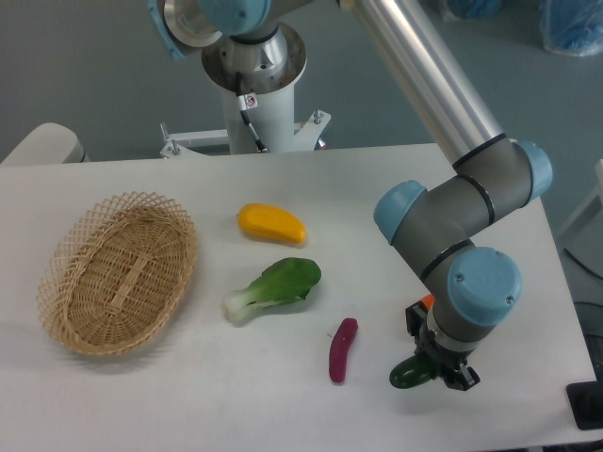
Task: Place the cucumber in the basket
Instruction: 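Hold the green cucumber in the gripper above the table, then lift the cucumber and carry it toward the wicker basket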
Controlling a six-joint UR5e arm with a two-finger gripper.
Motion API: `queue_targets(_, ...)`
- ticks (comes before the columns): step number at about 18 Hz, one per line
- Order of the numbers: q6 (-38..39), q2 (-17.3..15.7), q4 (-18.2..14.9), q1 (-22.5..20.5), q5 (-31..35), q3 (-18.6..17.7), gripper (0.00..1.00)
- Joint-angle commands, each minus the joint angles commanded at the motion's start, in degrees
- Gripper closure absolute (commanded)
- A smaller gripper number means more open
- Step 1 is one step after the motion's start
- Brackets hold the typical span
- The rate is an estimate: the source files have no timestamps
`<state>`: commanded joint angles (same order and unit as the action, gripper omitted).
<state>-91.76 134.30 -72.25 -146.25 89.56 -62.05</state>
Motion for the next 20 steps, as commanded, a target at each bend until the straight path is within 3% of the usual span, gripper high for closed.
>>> queue_targets(7, 0.2, -0.3, -0.1, 0.7, -0.1, -0.3, 0.96)
queue_targets(10, 1.0, -1.9, -0.2, 1.0, -1.0, -2.8, 0.96)
queue_targets(15, 3.9, -7.7, -0.2, 3.3, -1.4, -10.6, 0.98)
queue_targets(20, 9.7, -14.4, -0.5, 8.8, -3.1, -17.9, 0.98)
